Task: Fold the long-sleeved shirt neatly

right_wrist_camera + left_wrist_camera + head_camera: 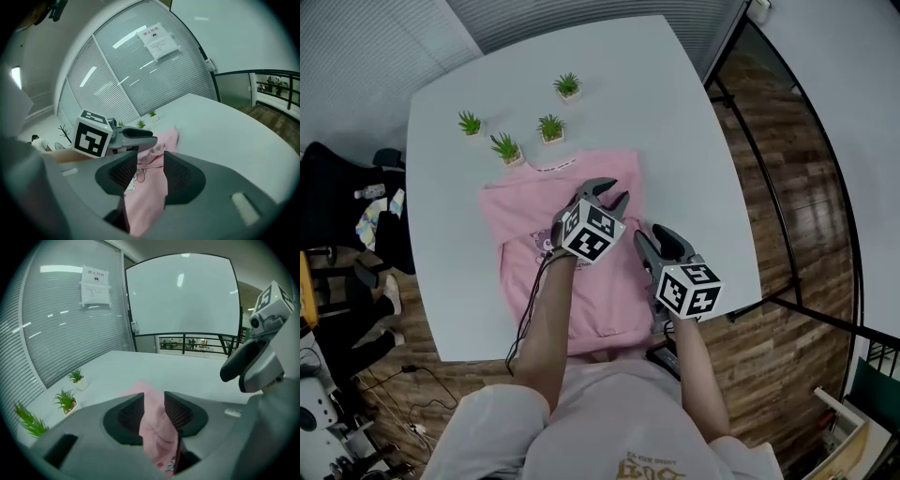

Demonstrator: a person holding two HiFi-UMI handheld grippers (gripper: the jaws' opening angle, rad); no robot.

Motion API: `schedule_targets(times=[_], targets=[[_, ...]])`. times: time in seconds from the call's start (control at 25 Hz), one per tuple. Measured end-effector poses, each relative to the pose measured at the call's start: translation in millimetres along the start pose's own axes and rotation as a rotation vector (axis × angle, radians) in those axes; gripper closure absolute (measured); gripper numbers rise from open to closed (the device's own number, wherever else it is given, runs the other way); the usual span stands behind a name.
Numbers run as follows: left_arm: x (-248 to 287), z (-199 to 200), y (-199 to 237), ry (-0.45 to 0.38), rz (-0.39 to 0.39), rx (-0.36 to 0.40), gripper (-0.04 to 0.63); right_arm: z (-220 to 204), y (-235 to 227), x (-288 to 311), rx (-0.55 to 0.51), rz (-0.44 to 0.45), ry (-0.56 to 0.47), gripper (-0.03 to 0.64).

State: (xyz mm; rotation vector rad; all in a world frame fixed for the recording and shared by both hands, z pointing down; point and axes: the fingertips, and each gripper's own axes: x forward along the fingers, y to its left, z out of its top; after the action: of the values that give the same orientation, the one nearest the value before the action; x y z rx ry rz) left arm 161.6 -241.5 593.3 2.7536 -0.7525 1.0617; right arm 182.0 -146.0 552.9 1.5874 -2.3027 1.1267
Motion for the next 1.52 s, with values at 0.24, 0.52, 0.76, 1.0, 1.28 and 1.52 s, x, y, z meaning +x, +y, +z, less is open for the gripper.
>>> schedule_targets(times=[0.24,0.52,0.76,1.0,1.28,1.52], targets=[[2.4,4.8,-1.5,-0.023,-0.004,-0.084,0.296,1.8,-7.2,-4.8,0.013,0.005,-0.011,0.443],[-50.4,8.1,21.9,-0.063,0.073,-0.202,0.284,2.7,-0.5,-4.5,0.008,0.043,-0.011,0.443],[-117.2,-12.1,38.3,-0.107,0.169,-0.324,0.245,-3.1,17.5,-9.9,-0.036,0.064,0.008,0.442],[-171.0,-38.8,41.3,-0.144,0.227,-0.376,0.258,-17.9,21.7,-25.0,-0.040,0.037,0.015,0.440],[-220.8,-57.8,16.5,-0.196,0.214,-0.416,0.289,-39.9,42.8,-51.6,-0.065,0.024,0.001,0.439],[-253.7,-90.0,-19.7,-0.190,0.215,-0.446,0.322,-70.2,79.8,-71.7,-0.084,0.093,0.003,0.431]])
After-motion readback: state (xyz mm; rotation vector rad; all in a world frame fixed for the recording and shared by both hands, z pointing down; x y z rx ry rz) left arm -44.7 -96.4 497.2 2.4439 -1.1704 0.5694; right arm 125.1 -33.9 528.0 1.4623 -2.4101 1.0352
